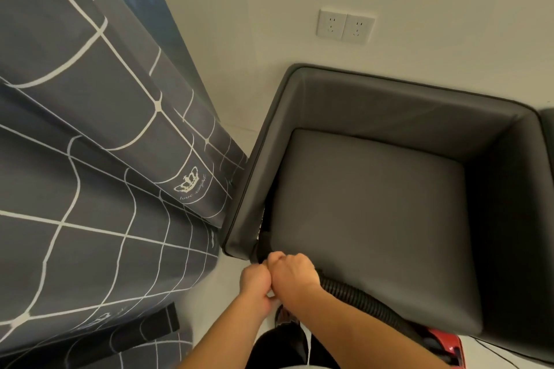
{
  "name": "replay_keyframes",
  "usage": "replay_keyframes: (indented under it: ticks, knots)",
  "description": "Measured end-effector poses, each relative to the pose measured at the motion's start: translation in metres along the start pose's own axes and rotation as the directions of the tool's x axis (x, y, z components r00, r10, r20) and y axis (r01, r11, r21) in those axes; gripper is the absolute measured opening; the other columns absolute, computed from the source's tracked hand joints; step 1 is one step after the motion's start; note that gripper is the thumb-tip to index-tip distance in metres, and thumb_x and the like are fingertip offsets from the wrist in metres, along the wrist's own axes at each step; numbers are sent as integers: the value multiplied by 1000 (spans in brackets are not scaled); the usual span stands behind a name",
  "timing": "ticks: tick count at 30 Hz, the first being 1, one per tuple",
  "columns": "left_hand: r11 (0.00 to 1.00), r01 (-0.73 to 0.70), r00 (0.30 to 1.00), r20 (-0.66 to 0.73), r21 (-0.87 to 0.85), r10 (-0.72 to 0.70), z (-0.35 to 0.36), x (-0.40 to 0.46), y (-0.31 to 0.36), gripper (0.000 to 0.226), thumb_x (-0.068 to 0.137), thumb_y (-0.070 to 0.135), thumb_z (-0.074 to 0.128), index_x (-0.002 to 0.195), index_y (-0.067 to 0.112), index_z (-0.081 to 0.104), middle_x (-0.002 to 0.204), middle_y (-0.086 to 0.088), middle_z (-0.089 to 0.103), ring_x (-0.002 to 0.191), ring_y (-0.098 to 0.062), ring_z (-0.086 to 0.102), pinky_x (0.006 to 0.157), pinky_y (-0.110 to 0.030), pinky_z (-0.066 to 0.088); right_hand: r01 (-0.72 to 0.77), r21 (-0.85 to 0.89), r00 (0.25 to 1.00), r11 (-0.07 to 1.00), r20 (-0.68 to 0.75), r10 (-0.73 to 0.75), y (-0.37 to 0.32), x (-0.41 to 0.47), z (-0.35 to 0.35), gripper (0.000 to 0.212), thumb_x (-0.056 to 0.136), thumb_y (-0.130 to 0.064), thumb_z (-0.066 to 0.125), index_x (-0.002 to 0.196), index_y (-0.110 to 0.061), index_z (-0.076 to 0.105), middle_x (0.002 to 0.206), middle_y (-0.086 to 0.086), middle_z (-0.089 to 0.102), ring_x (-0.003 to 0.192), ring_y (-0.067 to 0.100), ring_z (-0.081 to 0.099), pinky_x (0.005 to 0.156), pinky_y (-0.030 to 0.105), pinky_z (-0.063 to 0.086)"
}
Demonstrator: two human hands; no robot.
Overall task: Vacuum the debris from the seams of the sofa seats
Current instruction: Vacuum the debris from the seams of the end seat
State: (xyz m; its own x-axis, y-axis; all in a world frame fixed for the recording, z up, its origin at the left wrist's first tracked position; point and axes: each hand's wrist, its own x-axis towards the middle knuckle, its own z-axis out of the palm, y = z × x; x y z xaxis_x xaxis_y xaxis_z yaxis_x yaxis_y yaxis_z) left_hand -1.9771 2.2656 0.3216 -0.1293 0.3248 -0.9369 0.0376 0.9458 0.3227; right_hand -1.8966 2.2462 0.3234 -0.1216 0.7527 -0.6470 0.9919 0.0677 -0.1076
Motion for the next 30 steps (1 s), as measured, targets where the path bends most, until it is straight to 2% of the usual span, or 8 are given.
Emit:
replay_keyframes:
  ticks: [6, 10, 13, 15, 18, 22, 27, 30]
  knots:
    - [997, -14, 999, -30, -71, 12, -25, 27, 3, 18, 99, 8, 52, 93, 1, 68, 93, -22, 71, 85, -36, 65, 68, -39, 54, -10, -23, 999, 1000, 46, 11, -39, 38, 16, 50, 103, -8, 44, 148, 6, 28, 139, 25, 47, 117, 45, 60, 85, 56, 56]
    - [1000, -3, 999, 45, 12, 2, -27, 33, -7, 24, 104, 25, 50, 113, 10, 66, 105, -16, 70, 95, -33, 63, 79, -44, 54, -121, 216, 993, 969, 38, 115, -39, 26, 49, 47, 103, -15, 48, 146, -2, 33, 134, 17, 56, 114, 35, 64, 85, 43, 50]
    - [998, -60, 989, 136, -4, 60, -15, 20, -15, 20, 106, 23, 47, 121, 17, 60, 110, -10, 68, 92, -24, 63, 71, -37, 53, -235, 461, 957, 856, -46, 287, -21, 9, 50, 30, 107, -35, 38, 123, -10, 40, 120, 11, 67, 110, 34, 66, 77, 39, 44]
    - [995, -99, 979, 179, -26, 102, -5, 8, -16, 16, 107, 26, 47, 119, 23, 57, 104, -5, 68, 88, -19, 64, 72, -36, 53, -244, 635, 929, 733, -65, 366, -13, 6, 35, 21, 107, -36, 37, 107, -14, 37, 115, 13, 68, 108, 37, 66, 75, 40, 43]
    - [988, -151, 959, 235, -43, 157, 5, -10, -12, 16, 105, 33, 50, 118, 28, 59, 109, -2, 71, 94, -17, 66, 80, -38, 55, -210, 798, 903, 565, -63, 425, 2, 3, 15, 29, 106, -39, 42, 95, -12, 39, 107, 17, 67, 103, 40, 64, 72, 39, 41]
    - [976, -217, 942, 254, -32, 218, 12, -33, -6, 17, 105, 31, 50, 111, 22, 63, 100, -5, 71, 85, -19, 67, 72, -33, 53, -172, 830, 920, 530, -58, 388, 18, -29, 5, 31, 101, -42, 46, 93, -12, 46, 95, 9, 66, 87, 33, 65, 71, 40, 51]
    - [983, -167, 956, 234, -70, 179, 21, -59, -27, 27, 99, 34, 61, 115, 12, 61, 108, -12, 72, 96, -28, 71, 82, -39, 58, -100, 806, 953, 584, -92, 290, 22, -86, 7, 20, 100, -34, 51, 87, -17, 49, 84, 1, 63, 68, 17, 58, 55, 28, 40]
    - [986, -140, 961, 226, -95, 158, 23, -76, -48, 26, 101, 35, 58, 114, 13, 56, 107, -12, 70, 93, -28, 70, 70, -38, 57, -77, 819, 971, 569, -67, 228, 28, -112, 8, 22, 99, -33, 53, 84, -18, 51, 83, 7, 70, 57, 15, 60, 52, 28, 46]
